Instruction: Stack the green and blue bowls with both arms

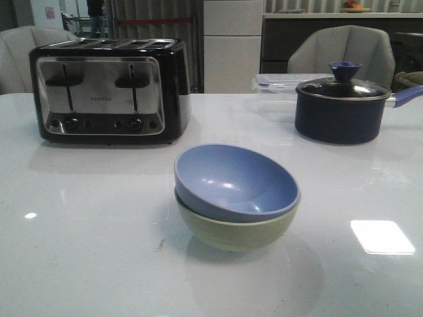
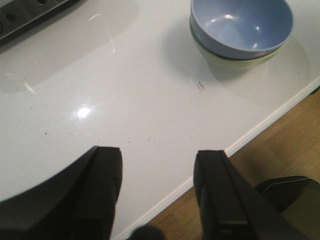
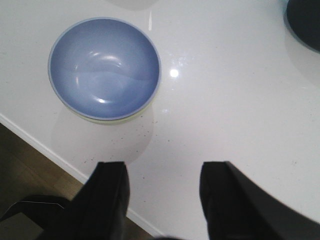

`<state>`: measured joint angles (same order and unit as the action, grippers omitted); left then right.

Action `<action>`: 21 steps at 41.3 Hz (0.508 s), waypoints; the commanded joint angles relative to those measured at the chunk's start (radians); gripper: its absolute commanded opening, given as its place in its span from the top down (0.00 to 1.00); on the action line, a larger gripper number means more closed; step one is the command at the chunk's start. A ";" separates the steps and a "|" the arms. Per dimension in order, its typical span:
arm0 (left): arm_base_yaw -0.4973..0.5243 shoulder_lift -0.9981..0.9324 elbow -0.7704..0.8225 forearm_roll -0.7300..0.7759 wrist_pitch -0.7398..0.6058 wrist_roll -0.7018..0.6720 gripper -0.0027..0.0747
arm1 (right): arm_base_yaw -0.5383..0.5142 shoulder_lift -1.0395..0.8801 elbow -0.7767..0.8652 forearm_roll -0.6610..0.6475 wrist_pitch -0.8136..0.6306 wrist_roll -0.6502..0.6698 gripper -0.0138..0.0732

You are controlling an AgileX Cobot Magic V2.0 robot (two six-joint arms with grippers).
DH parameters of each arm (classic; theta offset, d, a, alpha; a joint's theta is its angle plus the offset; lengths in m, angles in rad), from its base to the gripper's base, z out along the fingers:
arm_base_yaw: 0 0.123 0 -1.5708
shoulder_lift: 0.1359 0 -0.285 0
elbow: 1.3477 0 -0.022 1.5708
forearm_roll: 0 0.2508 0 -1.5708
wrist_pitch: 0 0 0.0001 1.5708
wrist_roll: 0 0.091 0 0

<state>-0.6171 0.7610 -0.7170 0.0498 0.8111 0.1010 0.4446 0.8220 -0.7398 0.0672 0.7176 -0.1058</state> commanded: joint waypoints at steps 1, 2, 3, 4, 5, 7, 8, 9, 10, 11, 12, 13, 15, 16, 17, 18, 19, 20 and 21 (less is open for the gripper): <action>-0.007 -0.051 0.000 0.003 -0.063 -0.001 0.45 | 0.000 -0.006 -0.028 -0.010 -0.057 -0.012 0.37; -0.007 -0.056 0.001 0.003 -0.063 -0.001 0.45 | 0.000 -0.006 -0.028 -0.010 -0.056 -0.012 0.39; -0.007 -0.061 0.003 0.003 -0.063 -0.001 0.46 | 0.000 -0.006 -0.028 -0.010 -0.055 -0.012 0.42; -0.007 -0.063 0.003 0.003 -0.063 -0.001 0.47 | 0.000 -0.006 -0.028 -0.010 -0.054 -0.012 0.46; -0.007 -0.063 0.003 0.003 -0.063 -0.001 0.50 | 0.000 -0.006 -0.028 -0.010 -0.054 -0.012 0.49; -0.007 -0.063 0.003 0.003 -0.063 -0.001 0.57 | 0.000 -0.006 -0.028 -0.010 -0.053 -0.012 0.57; -0.007 -0.063 0.003 0.003 -0.063 -0.001 0.61 | 0.000 -0.006 -0.028 -0.010 -0.053 -0.012 0.61; -0.007 -0.063 0.003 0.003 -0.063 -0.001 0.65 | 0.000 -0.006 -0.028 -0.010 -0.053 -0.012 0.65; -0.007 -0.063 0.003 0.003 -0.063 -0.001 0.69 | 0.000 -0.006 -0.028 -0.010 -0.053 -0.012 0.68; -0.007 -0.063 0.003 0.003 -0.063 -0.001 0.72 | 0.000 -0.006 -0.028 -0.010 -0.053 -0.012 0.72; -0.007 -0.063 0.003 0.003 -0.063 -0.001 0.76 | 0.000 -0.006 -0.028 -0.010 -0.053 -0.012 0.74; -0.007 -0.063 0.003 0.003 -0.061 -0.001 0.80 | 0.000 -0.006 -0.028 -0.010 -0.053 -0.012 0.78; -0.007 -0.063 0.003 0.003 -0.059 -0.001 0.85 | 0.000 -0.006 -0.028 -0.010 -0.054 -0.012 0.77; -0.007 -0.063 0.003 0.001 -0.057 -0.001 0.84 | 0.000 -0.006 -0.028 -0.010 -0.054 -0.012 0.77; -0.007 -0.063 0.003 0.001 -0.057 -0.001 0.84 | 0.000 -0.006 -0.028 -0.010 -0.053 -0.012 0.78; -0.007 -0.063 0.003 0.001 -0.059 -0.001 0.84 | 0.000 -0.006 -0.028 -0.010 -0.053 -0.012 0.78; -0.007 -0.063 0.003 0.001 -0.060 -0.001 0.84 | 0.000 -0.006 -0.028 -0.010 -0.053 -0.012 0.78; -0.007 -0.063 0.003 0.001 -0.060 -0.001 0.84 | 0.000 -0.006 -0.028 -0.010 -0.053 -0.012 0.78; -0.007 -0.063 0.003 0.001 -0.060 -0.001 0.84 | 0.000 -0.006 -0.028 -0.010 -0.053 -0.012 0.78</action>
<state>-0.6171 0.7022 -0.6887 0.0498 0.8111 0.1010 0.4446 0.8220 -0.7398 0.0625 0.7223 -0.1058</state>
